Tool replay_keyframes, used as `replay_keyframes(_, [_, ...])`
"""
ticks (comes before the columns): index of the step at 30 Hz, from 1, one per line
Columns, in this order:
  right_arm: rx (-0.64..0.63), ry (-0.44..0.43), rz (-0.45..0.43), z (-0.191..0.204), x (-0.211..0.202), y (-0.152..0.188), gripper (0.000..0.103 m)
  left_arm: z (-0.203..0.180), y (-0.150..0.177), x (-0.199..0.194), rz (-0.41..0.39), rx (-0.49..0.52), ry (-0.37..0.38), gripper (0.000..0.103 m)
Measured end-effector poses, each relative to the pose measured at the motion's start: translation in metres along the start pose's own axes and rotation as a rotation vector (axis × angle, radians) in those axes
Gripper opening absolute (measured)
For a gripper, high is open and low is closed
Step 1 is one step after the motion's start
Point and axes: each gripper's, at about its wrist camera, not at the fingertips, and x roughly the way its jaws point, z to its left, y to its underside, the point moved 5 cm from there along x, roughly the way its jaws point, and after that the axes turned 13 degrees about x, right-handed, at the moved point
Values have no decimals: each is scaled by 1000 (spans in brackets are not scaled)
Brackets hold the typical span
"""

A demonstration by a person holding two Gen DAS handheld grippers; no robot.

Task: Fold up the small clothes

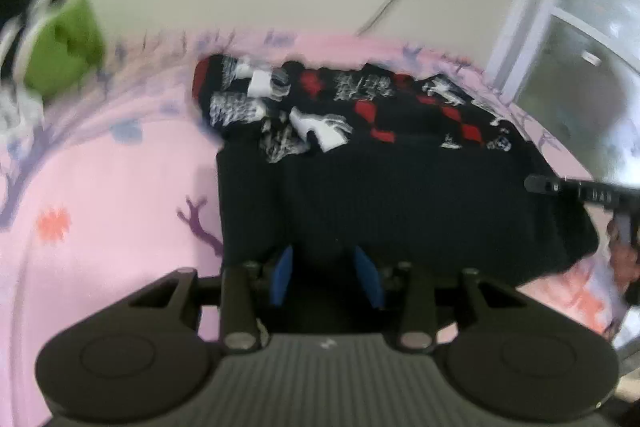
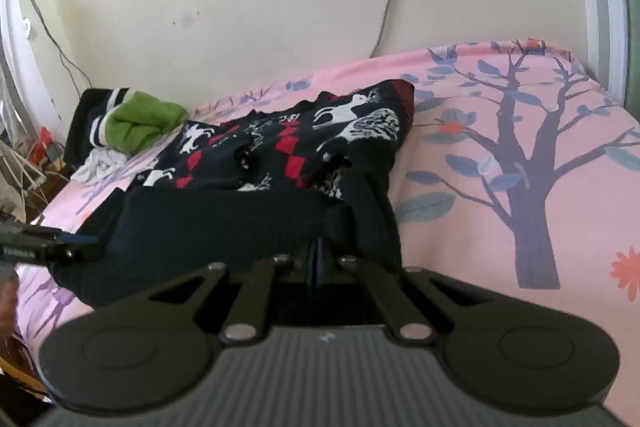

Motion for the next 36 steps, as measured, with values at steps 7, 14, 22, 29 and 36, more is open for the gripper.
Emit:
replay_keyframes(7, [-60,7,-2,16,-11,-4,0,11,-6,-18,37,9,10,37])
replay_keyframes(14, [-22,-96,-129,25,-27,-79,0,63,-88,-41,-62,-36,-46,51])
replay_keyframes(22, [48,-48,-94,10,58,-172,76,82,-191,76,42,-21,-54,74])
replay_keyframes(29, [-45,-63,178,34,176,-182,69,91,-196,186,210,-70,-33,74])
replay_keyframes(36, [-139,-45,311,49,245,-161,51,84,-188,208,211,-31,-37,37])
